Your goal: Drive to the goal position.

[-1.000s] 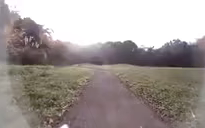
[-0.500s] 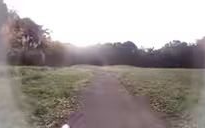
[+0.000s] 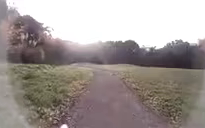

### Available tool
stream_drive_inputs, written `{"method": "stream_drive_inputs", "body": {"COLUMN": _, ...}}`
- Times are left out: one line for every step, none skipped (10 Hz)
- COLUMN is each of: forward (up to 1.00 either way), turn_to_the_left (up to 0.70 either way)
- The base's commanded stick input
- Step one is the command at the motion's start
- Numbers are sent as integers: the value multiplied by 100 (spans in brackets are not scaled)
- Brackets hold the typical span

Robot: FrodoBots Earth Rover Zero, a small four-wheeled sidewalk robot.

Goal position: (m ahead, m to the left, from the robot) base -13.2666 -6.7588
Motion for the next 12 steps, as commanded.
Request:
{"method": "stream_drive_inputs", "body": {"forward": 85, "turn_to_the_left": -3}}
{"method": "stream_drive_inputs", "body": {"forward": 85, "turn_to_the_left": -6}}
{"method": "stream_drive_inputs", "body": {"forward": 85, "turn_to_the_left": -16}}
{"method": "stream_drive_inputs", "body": {"forward": 85, "turn_to_the_left": -12}}
{"method": "stream_drive_inputs", "body": {"forward": 85, "turn_to_the_left": -8}}
{"method": "stream_drive_inputs", "body": {"forward": 85, "turn_to_the_left": -4}}
{"method": "stream_drive_inputs", "body": {"forward": 85, "turn_to_the_left": 0}}
{"method": "stream_drive_inputs", "body": {"forward": 85, "turn_to_the_left": 0}}
{"method": "stream_drive_inputs", "body": {"forward": 85, "turn_to_the_left": 0}}
{"method": "stream_drive_inputs", "body": {"forward": 85, "turn_to_the_left": 0}}
{"method": "stream_drive_inputs", "body": {"forward": 85, "turn_to_the_left": 0}}
{"method": "stream_drive_inputs", "body": {"forward": 85, "turn_to_the_left": 0}}
